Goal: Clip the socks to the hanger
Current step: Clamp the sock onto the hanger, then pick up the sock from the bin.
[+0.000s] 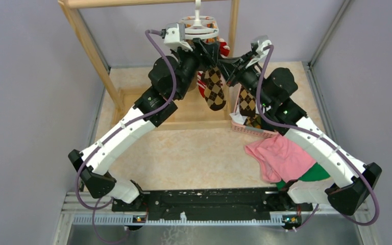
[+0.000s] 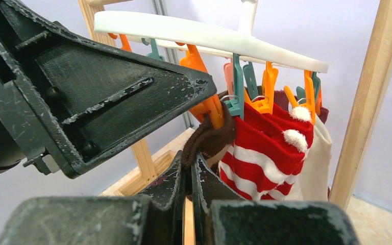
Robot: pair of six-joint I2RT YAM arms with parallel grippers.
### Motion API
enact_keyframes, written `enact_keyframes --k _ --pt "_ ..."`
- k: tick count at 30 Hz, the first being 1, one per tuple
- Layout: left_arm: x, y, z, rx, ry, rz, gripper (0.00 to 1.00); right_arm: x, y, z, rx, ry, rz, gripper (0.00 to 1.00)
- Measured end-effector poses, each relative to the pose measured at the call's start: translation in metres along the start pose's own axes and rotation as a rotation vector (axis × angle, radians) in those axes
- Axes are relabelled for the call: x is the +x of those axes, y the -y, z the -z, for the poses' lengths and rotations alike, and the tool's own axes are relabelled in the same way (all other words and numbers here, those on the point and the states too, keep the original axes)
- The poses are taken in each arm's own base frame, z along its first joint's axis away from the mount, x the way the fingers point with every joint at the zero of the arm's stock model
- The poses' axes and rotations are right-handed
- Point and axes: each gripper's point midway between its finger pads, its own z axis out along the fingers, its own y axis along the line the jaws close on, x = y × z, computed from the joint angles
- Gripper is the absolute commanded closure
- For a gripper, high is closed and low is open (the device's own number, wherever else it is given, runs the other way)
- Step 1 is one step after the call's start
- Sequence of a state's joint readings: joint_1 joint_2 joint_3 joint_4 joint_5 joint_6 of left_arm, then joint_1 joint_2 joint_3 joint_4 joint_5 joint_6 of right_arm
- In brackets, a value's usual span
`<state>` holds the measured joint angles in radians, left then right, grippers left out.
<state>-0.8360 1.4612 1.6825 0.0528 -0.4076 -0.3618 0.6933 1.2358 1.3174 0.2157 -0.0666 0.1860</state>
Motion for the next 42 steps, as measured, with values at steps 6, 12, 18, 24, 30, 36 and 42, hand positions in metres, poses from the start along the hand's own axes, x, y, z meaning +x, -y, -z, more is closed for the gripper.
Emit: enact_keyframes --k 6,12,18,24,30,36,42 --pt "-0.004 0.001 0.006 0.009 0.002 0.008 0.26 0.000 0.002 0.000 0.012 0.001 0.004 1.00" --pt "-0.004 0.000 0.027 0.054 -0.012 0.018 0.15 0.011 0.010 0.005 0.045 -0.020 0.022 0.98" --pt "0.004 0.003 0.061 0.156 -0.048 0.013 0.12 0.018 0.022 0.012 0.100 -0.033 0.047 0.94" --pt "0.014 0.015 0.104 0.327 -0.094 -0.012 0.08 0.013 0.038 0.026 0.177 -0.021 0.070 0.86" --pt "0.029 0.011 0.150 0.455 -0.110 -0.061 0.06 0.000 0.056 0.035 0.247 0.010 0.093 0.77" --pt "0.078 -0.013 0.183 0.494 -0.175 -0.101 0.05 0.001 0.064 0.042 0.281 0.009 0.103 0.62" --pt "0.168 -0.049 0.215 0.512 -0.326 -0.117 0.04 0.010 0.073 0.052 0.306 -0.010 0.112 0.47"
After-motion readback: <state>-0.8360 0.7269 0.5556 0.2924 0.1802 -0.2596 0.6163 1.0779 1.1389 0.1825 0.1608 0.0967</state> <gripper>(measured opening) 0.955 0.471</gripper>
